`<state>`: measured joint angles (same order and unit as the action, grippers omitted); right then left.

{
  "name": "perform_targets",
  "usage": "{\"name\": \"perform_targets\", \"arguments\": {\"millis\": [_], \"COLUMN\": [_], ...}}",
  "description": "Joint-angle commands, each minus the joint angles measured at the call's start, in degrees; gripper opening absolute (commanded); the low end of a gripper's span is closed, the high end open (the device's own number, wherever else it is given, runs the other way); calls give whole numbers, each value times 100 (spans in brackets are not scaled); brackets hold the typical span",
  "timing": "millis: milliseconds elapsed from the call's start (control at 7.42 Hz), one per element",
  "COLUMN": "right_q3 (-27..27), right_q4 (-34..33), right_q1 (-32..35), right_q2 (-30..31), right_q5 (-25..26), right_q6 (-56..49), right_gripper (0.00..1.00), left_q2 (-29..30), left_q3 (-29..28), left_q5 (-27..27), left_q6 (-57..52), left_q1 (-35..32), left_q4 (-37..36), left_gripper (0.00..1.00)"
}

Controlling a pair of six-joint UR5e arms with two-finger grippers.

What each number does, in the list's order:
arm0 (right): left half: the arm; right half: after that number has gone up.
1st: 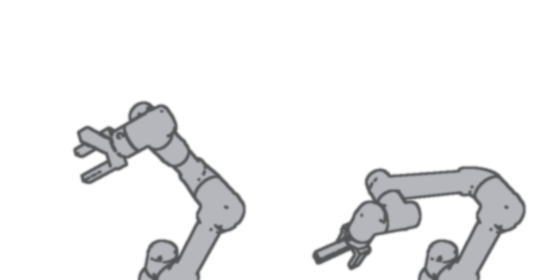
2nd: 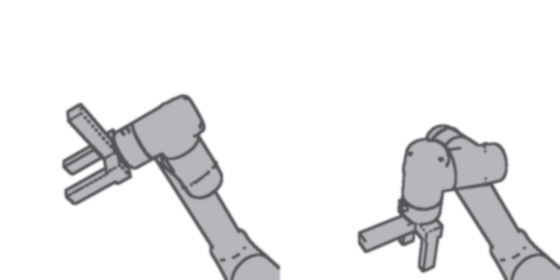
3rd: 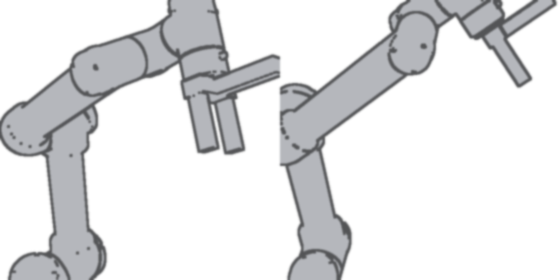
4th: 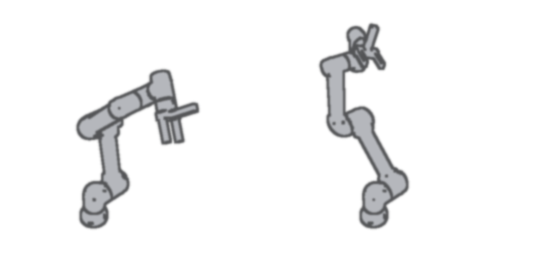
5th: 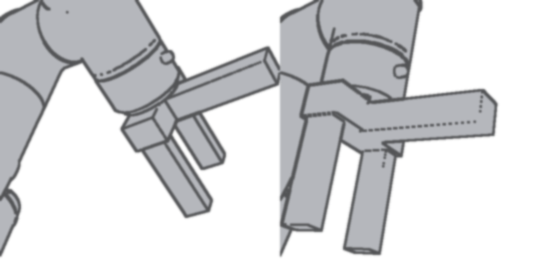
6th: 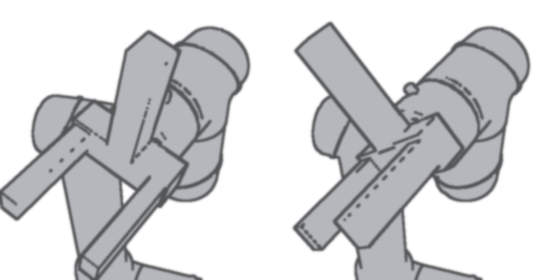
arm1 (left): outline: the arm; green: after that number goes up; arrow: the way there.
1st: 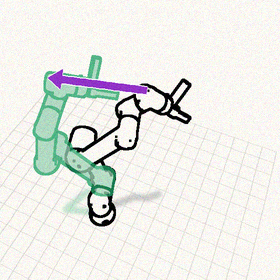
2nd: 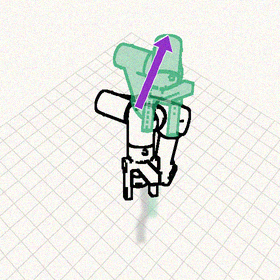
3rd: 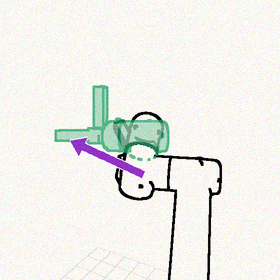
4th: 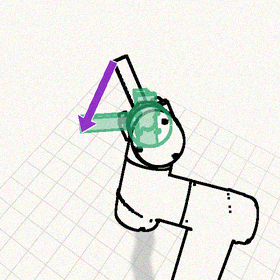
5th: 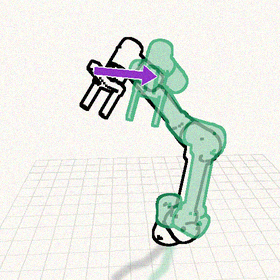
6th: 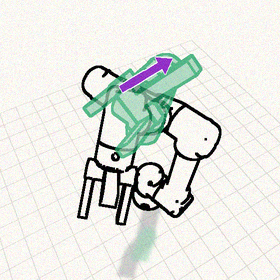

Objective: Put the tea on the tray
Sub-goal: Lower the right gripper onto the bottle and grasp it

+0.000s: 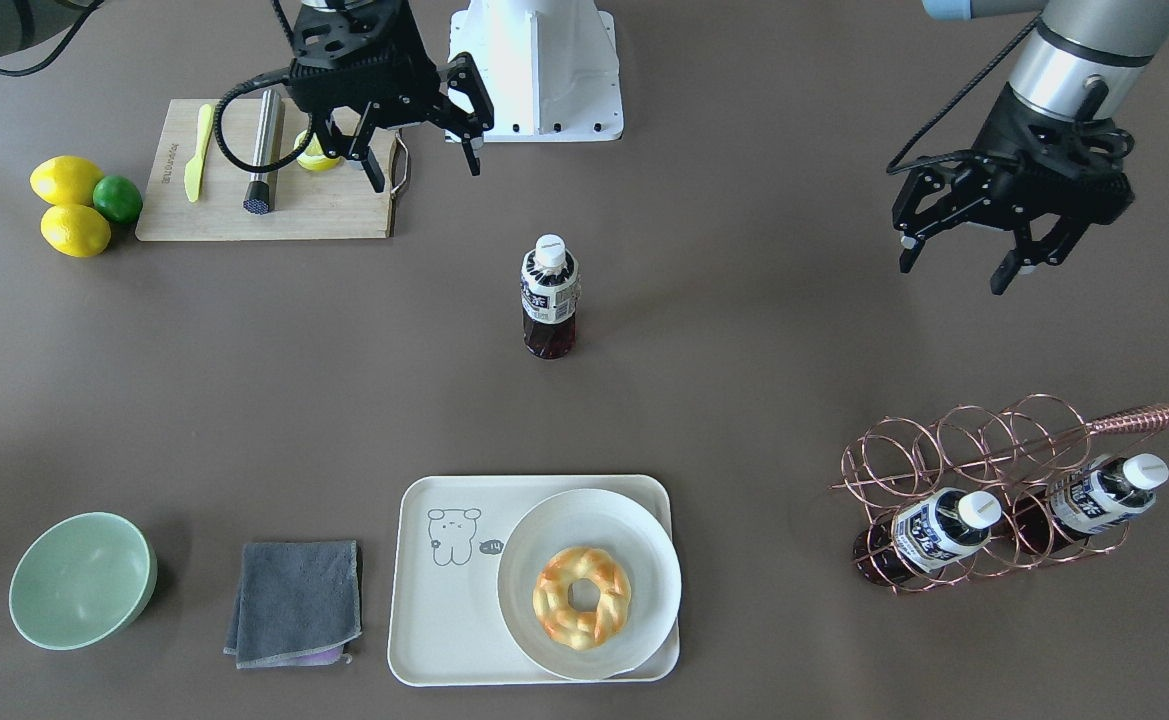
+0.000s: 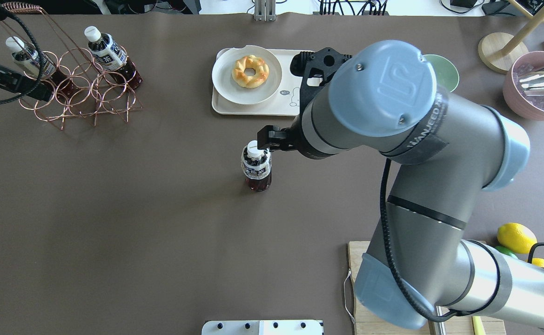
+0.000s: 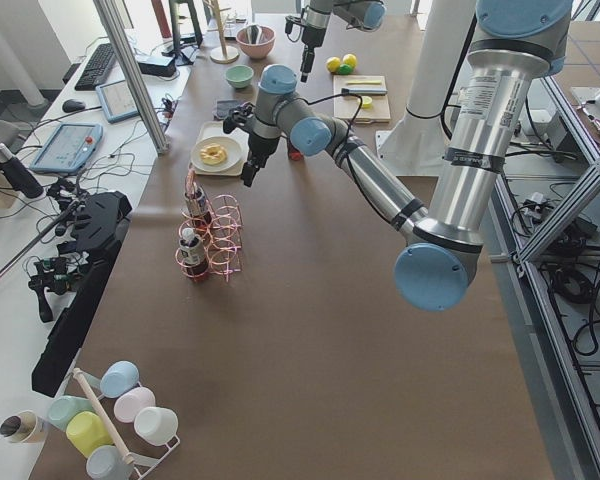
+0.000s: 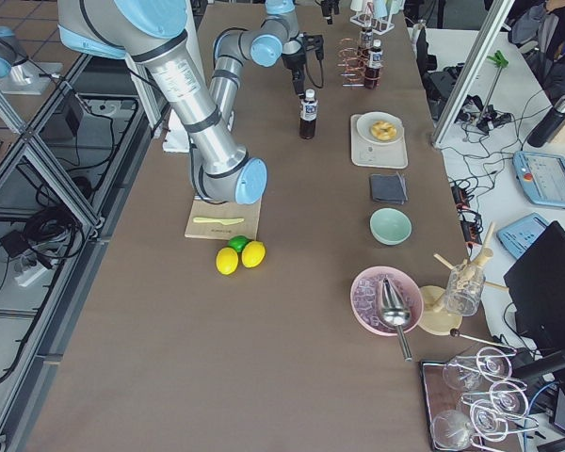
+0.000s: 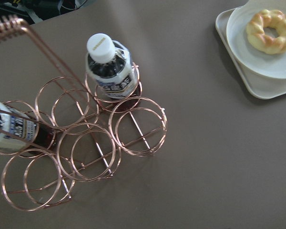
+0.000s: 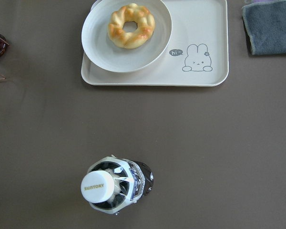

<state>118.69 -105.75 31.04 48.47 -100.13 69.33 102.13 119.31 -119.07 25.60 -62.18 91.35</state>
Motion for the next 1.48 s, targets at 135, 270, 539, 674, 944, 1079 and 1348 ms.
{"name": "perform_targets", "arguments": {"millis": [135,270,539,674,944,1079,1348], "right_q3": [-969,-1109,-1601,-1681,-1971,-1981,-1981], "right_q4": [-367,-350,-341,-332,114,168,169], "right_q1": [-432,-467,-477,-477,-442,-415,-301], "right_q2": [-927,-944,-1294,-1305,-1209,-1139,-1129], "right_q5": [565,574,574,583,618,609,583], "right_q6": [134,142,108,64,37,37,-85], "right_gripper": [94,94,92,90,83,79,72], "left_q2": [-369,-413,-413,-422,-466,-518,-571], "left_q3": [31,40,40,31,40,49,49], "left_q5": [-134,-134,-126,-134,-134,-134,-134], "left_q6": [-600,-600,-591,-591,-530,-530,-530], "left_q1": [-391,-391,-391,-391,-391,-391,-391], "left_q4": [6,6,6,6,93,102,172], "left_gripper": [91,91,91,92,93,94,94]}}
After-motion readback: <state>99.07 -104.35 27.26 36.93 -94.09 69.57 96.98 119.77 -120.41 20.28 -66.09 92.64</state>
